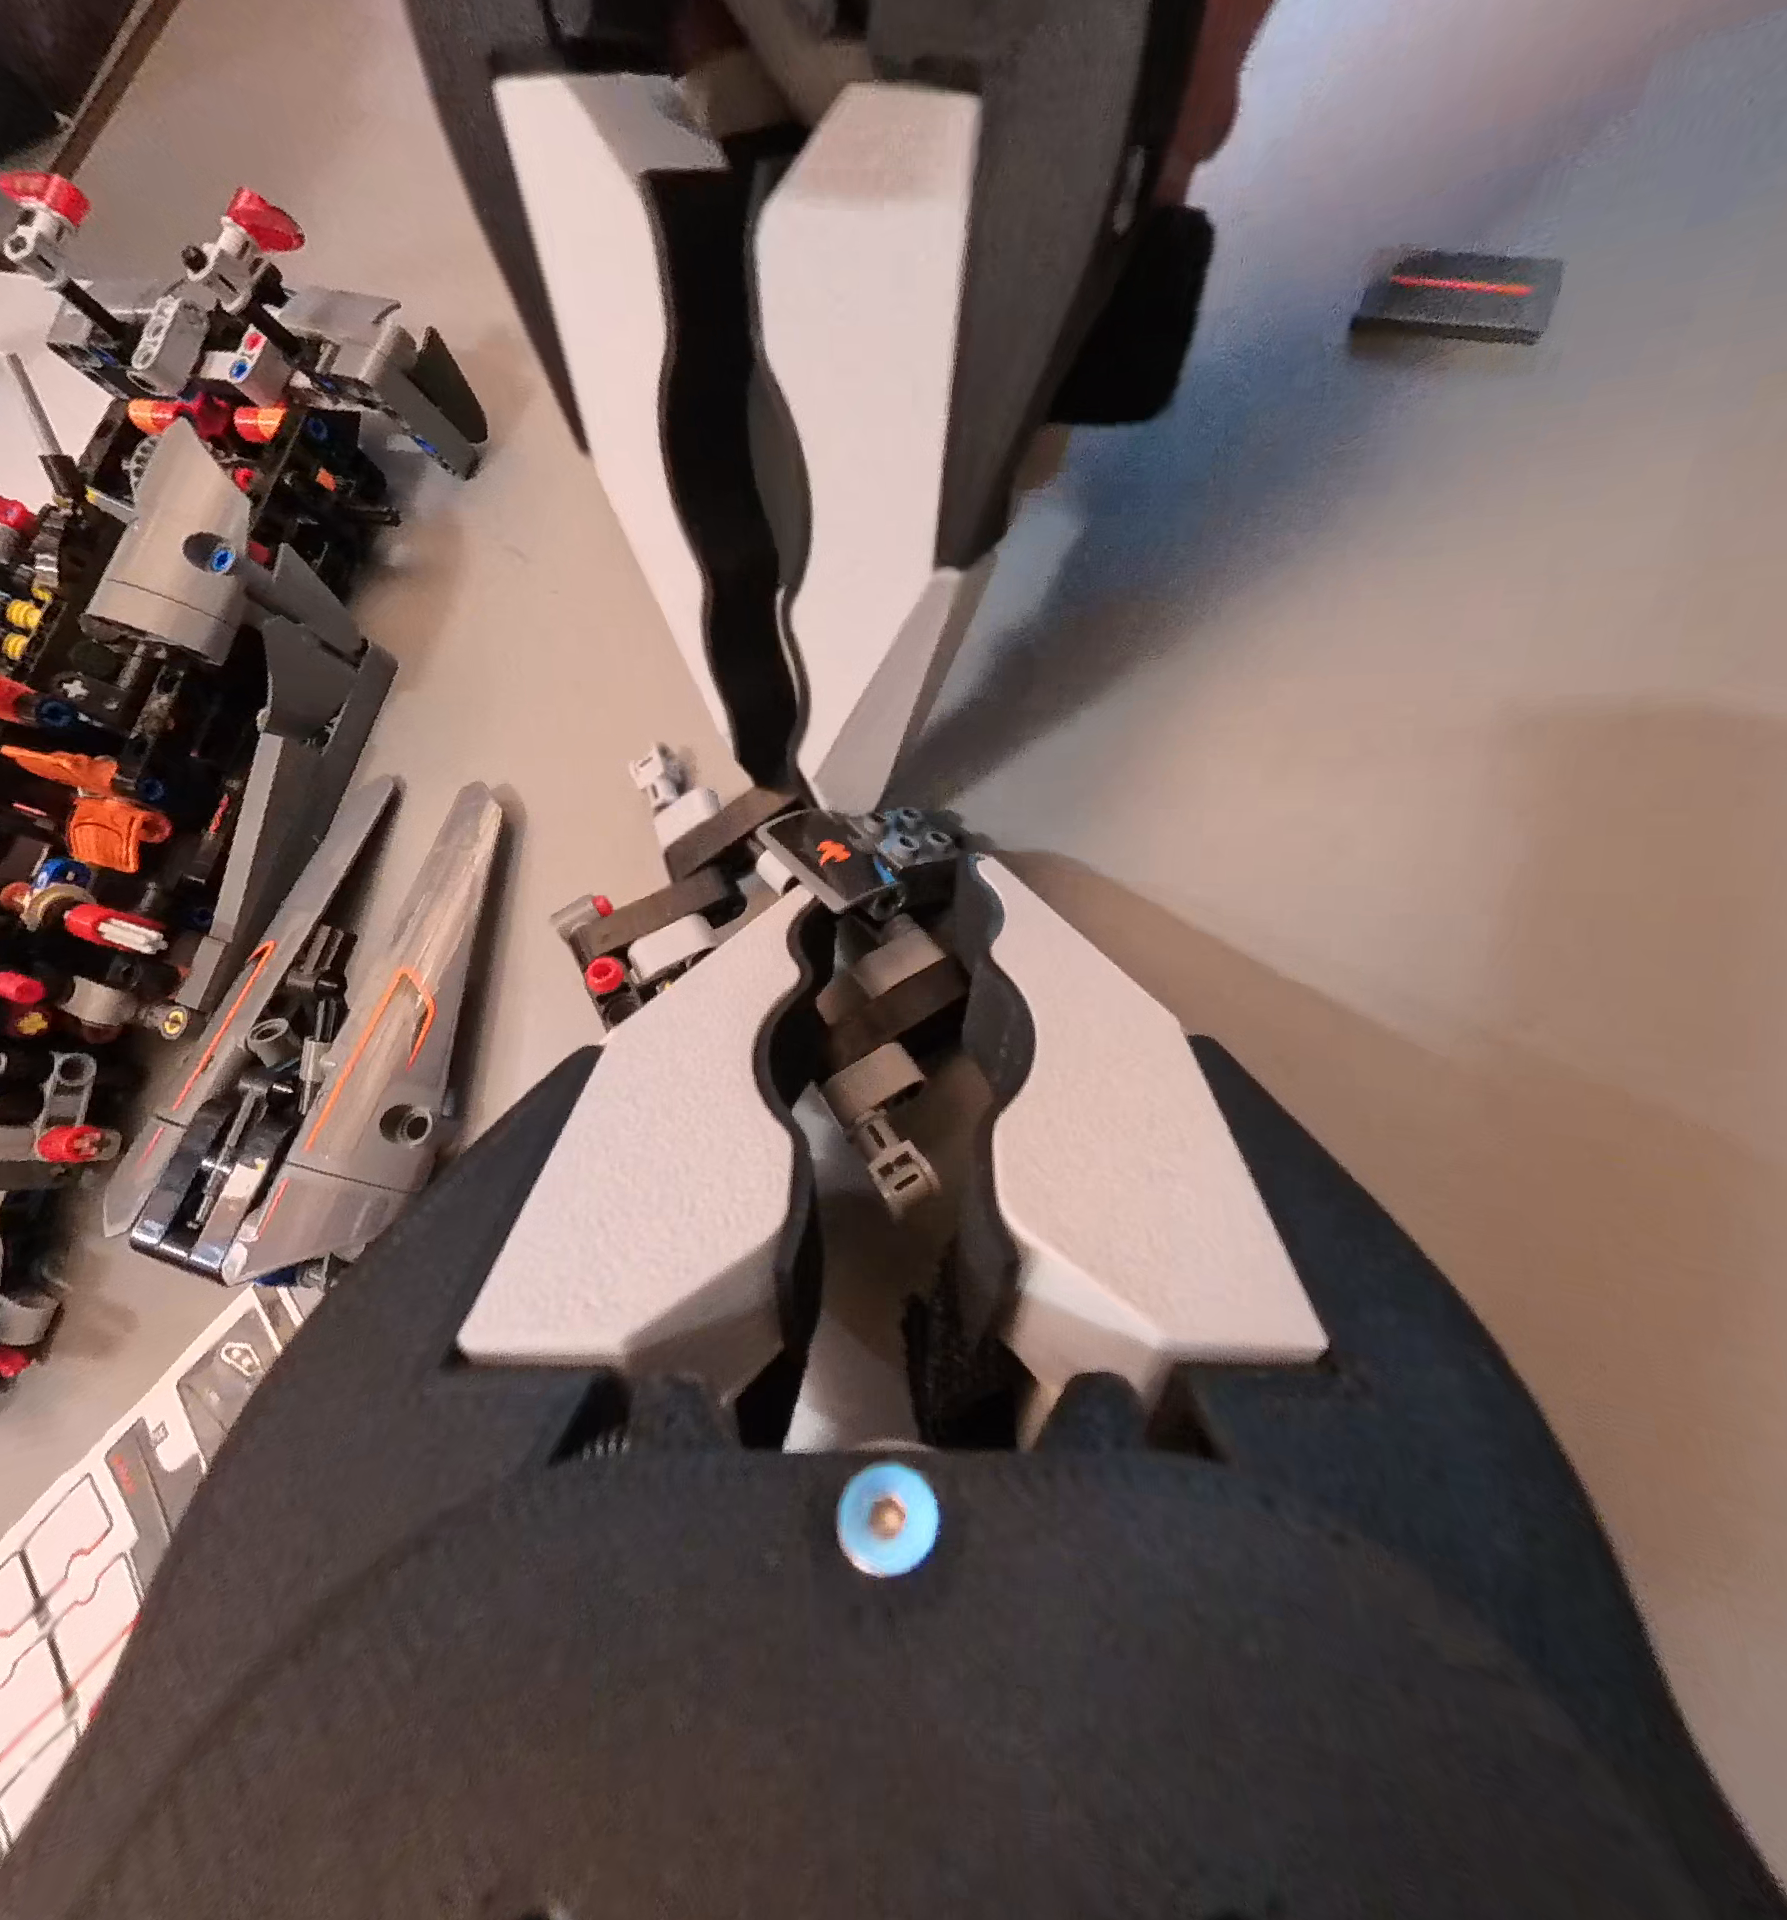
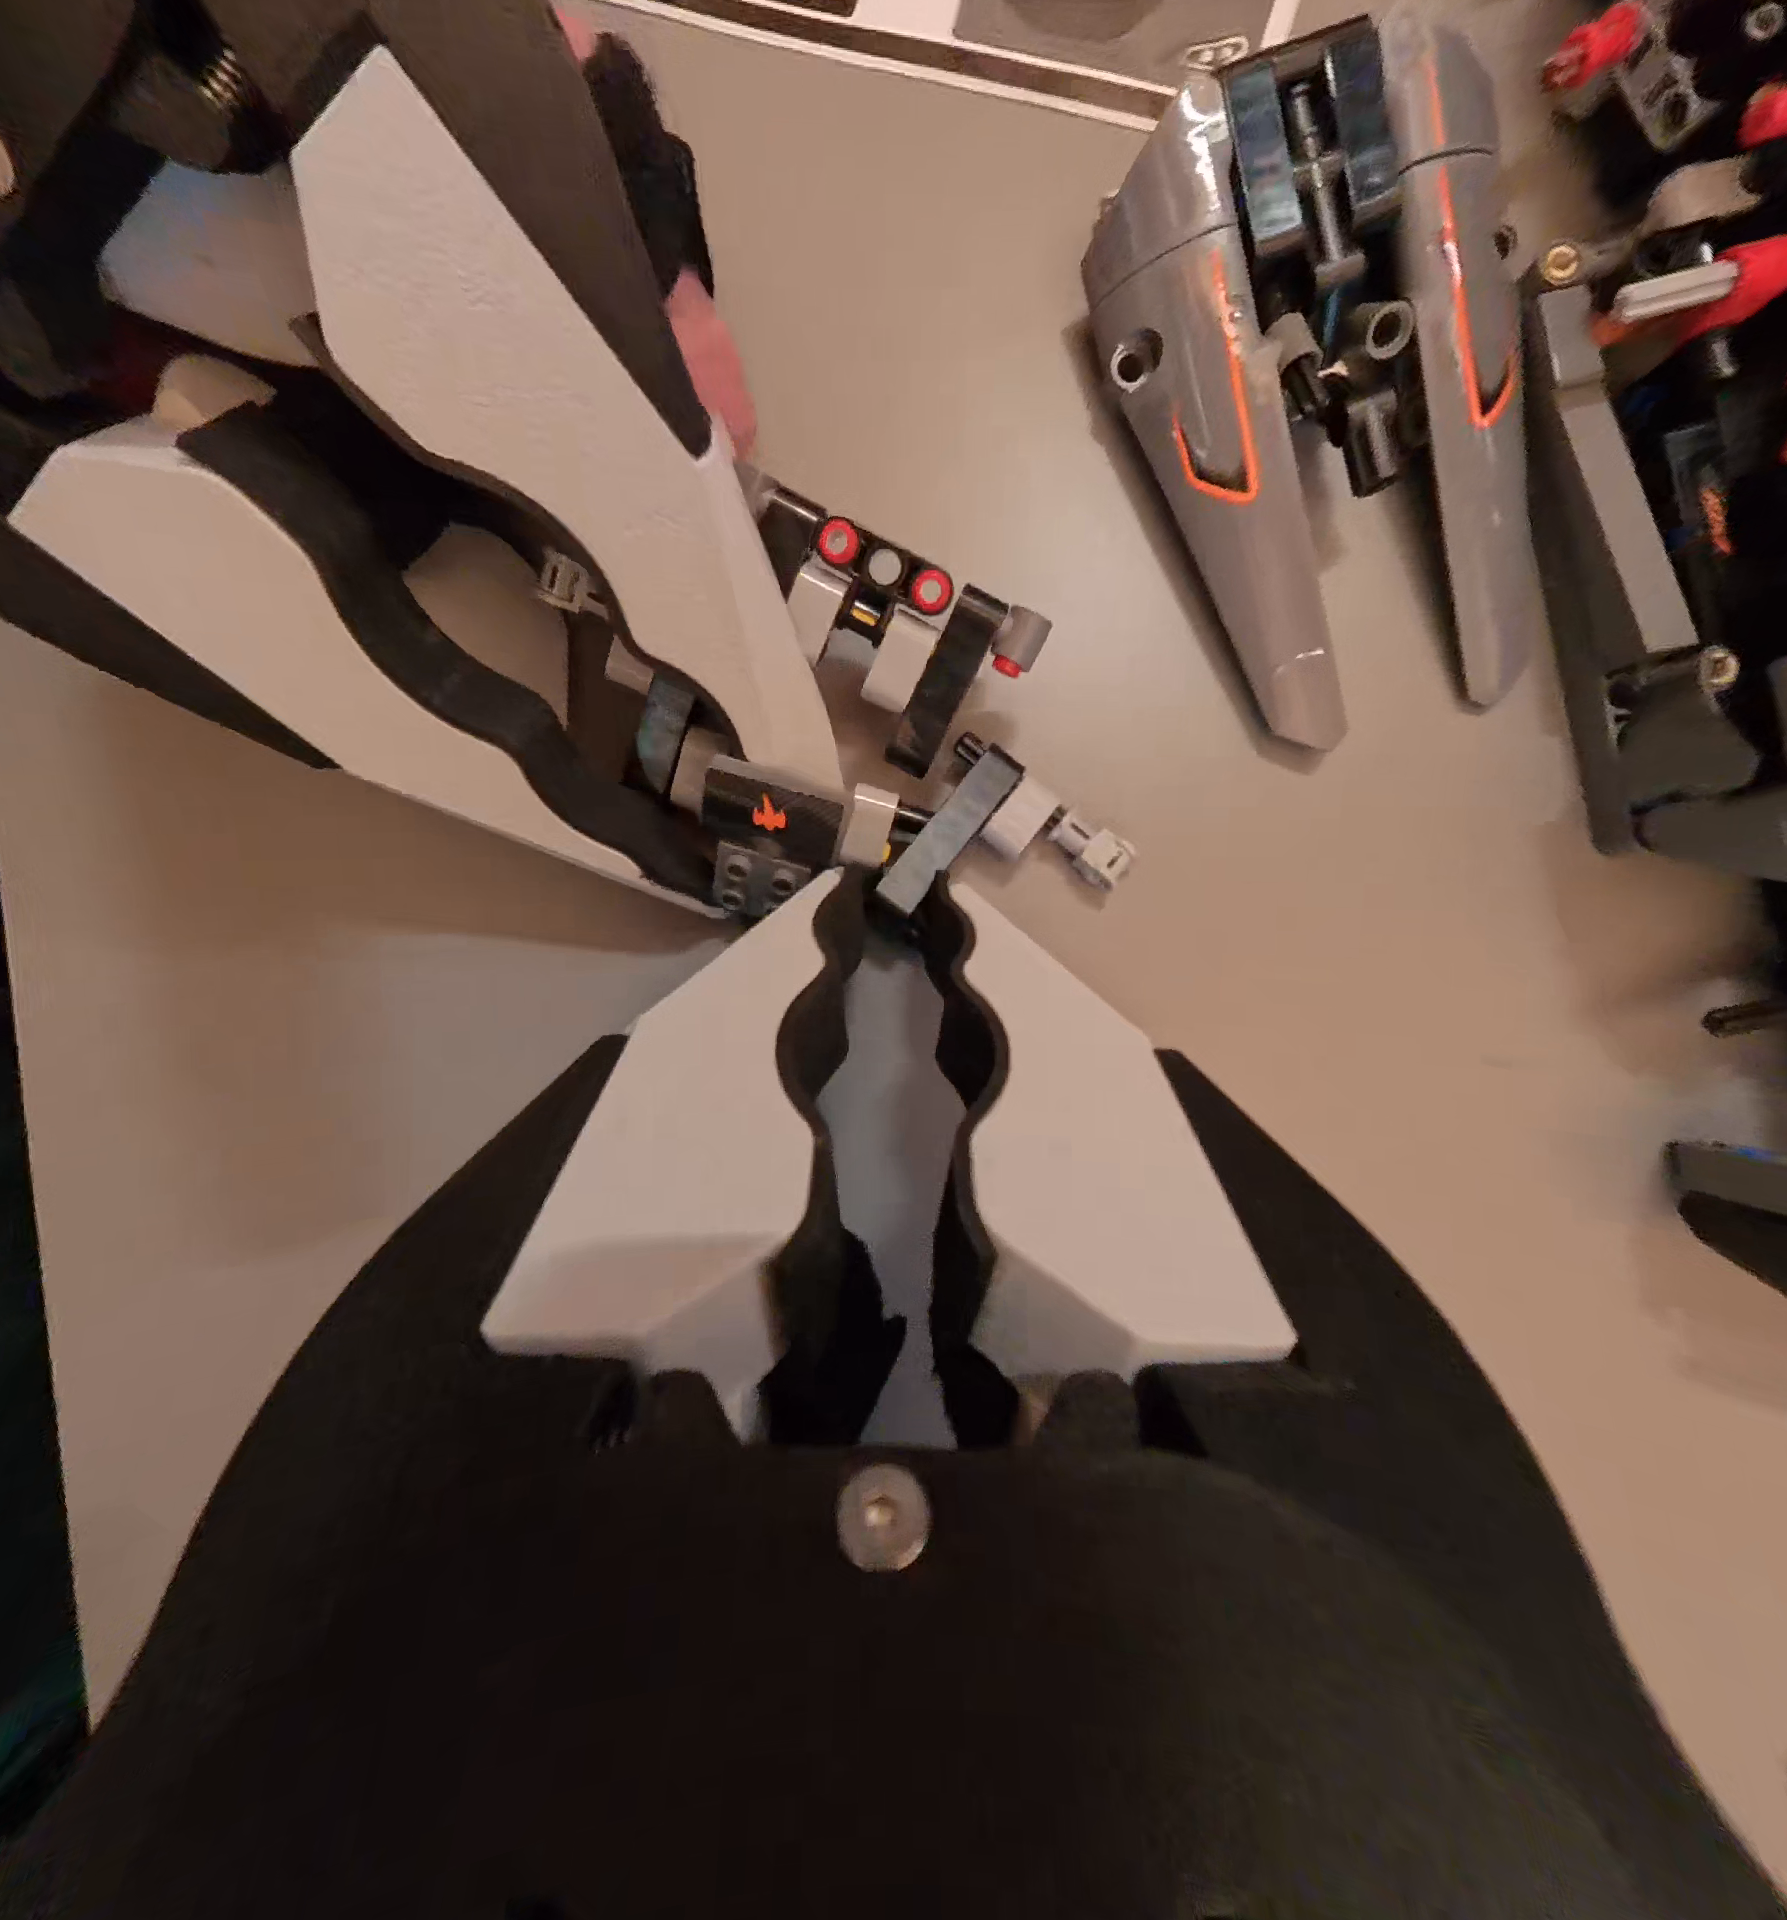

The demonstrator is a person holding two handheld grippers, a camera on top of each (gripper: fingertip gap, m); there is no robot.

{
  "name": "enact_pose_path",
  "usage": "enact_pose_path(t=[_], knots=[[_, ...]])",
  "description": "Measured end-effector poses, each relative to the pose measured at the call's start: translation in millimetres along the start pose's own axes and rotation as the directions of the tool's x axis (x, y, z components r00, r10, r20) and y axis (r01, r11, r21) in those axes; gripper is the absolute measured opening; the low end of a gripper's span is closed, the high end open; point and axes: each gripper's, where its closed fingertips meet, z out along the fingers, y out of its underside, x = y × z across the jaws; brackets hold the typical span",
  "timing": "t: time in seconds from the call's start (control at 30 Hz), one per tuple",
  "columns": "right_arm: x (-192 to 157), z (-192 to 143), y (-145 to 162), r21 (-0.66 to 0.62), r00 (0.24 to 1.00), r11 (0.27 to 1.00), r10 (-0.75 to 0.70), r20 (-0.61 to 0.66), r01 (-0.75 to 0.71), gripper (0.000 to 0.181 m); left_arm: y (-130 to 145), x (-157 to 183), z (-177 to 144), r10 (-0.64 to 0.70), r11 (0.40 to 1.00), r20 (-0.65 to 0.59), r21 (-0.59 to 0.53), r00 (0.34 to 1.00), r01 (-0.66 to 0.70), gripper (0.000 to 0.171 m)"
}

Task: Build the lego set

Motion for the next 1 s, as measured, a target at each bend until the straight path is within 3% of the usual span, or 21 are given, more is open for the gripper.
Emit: enact_pose_path(t=[0.33,0.57,0.77,0.87,1.0], knots=[[0.6,-1.4,1.1,0.005,0.972,0.980,-0.198,0.128,0.199,0.009,-0.6,0.9,0.7,0.002,1.000,-0.030,0.008,1.000,-0.002,0.020],[-3.7,-1.0,2.3,-0.028,0.944,0.954,-0.292,0.151,0.299,0.008,-0.7,2.2,1.2,0.005,1.000,-0.046,0.009,0.999,-0.005,0.020],[-3.6,-1.9,3.7,-0.063,0.968,0.973,-0.213,0.129,0.223,0.010,-1.6,3.4,1.1,0.003,1.000,-0.061,0.015,0.998,-0.002,0.021],[-4.5,-4.4,6.1,-0.036,0.984,0.993,-0.102,0.145,0.108,0.023,-3.3,1.2,-0.3,0.006,1.000,-0.044,0.030,0.999,-0.005,0.023],[-7.1,-8.1,9.4,0.002,0.988,0.998,-0.059,0.143,0.060,0.016,-12.0,-1.3,-7.5,-0.015,0.995,-0.038,0.100,0.999,0.019,0.028]])
